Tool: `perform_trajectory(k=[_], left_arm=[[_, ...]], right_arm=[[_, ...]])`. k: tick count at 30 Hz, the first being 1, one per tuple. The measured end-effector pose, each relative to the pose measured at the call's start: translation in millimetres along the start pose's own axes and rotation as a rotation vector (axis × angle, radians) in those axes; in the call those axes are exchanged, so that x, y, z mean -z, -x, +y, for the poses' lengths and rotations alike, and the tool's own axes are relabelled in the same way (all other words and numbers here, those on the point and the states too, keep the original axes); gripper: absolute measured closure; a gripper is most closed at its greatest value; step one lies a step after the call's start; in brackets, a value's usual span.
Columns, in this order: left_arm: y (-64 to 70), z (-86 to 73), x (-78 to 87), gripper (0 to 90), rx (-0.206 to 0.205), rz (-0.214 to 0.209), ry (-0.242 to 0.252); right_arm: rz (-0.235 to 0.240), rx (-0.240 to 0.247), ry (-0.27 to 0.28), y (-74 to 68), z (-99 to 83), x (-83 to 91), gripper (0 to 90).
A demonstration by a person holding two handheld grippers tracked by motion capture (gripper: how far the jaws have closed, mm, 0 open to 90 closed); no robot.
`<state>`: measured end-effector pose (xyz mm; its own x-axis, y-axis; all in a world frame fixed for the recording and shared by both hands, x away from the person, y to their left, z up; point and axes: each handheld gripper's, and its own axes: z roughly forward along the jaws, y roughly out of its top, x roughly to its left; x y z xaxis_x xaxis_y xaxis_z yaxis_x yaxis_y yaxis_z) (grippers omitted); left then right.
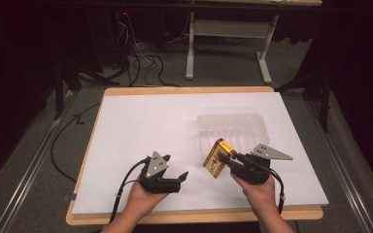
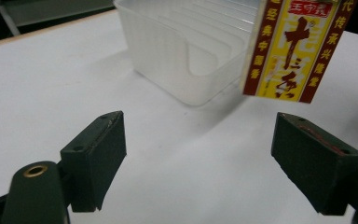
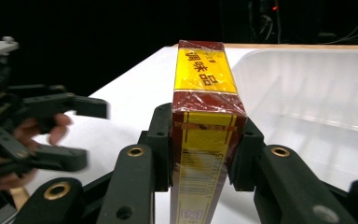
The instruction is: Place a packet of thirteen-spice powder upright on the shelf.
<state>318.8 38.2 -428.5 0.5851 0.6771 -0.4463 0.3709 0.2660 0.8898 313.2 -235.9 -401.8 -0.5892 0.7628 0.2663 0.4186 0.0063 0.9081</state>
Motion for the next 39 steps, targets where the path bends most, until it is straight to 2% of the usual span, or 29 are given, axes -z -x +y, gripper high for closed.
perform_trajectory(k=[1, 4, 11, 14, 16, 18, 22, 27, 33, 37, 39], left_arm=[[-2.7, 4.3, 3.6, 18.5, -0.004, 0.009, 0.011], [-17.7, 15.5, 15.3, 18.7, 0.016, 0.045, 0.032], [-65.7, 20.2, 36.0, 19.1, 0.016, 0.177, 0.036], [-76.1, 23.0, 41.6, 19.4, 0.023, 0.196, 0.044], [-80.5, 24.7, 42.7, 19.6, 0.043, 0.207, 0.052], [-81.6, 26.1, 42.0, 19.6, 0.075, 0.208, 0.060], [-78.3, 26.6, 42.9, 19.6, 0.068, 0.196, 0.077], [-77.4, 23.6, 40.4, 20.2, 0.033, 0.179, 0.063], [-75.1, 23.3, 40.7, 20.3, 0.042, 0.152, 0.070], [-70.2, 21.0, 44.0, 20.4, 0.046, 0.131, 0.070], [-69.3, 21.3, 43.4, 19.3, 0.067, 0.129, 0.070]], right_arm=[[-0.006, -0.005, 0.005, 2.3, 0.3, 2.5, 68.3], [-0.026, -0.018, 0.017, 9.1, 0.2, 9.5, 68.3], [-0.063, -0.009, 0.027, 17.3, 2.4, 19.8, 68.2], [-0.080, -0.005, 0.033, 21.9, 3.7, 26.5, 68.2], [-0.087, -0.007, 0.036, 23.0, 4.4, 28.4, 68.2], [-0.099, -0.007, 0.048, 26.9, 7.1, 33.9, 68.2], [-0.113, -0.011, 0.057, 30.5, 8.8, 39.6, 68.2], [-0.171, -0.002, 0.065, 31.5, 12.1, 47.6, 68.3], [-0.231, -0.004, 0.097, 31.5, 19.7, 59.5, 68.3], [-0.245, 0.003, 0.104, 30.3, 20.9, 61.6, 68.3], [-0.261, -0.003, 0.109, 30.9, 21.4, 62.1, 68.3]])
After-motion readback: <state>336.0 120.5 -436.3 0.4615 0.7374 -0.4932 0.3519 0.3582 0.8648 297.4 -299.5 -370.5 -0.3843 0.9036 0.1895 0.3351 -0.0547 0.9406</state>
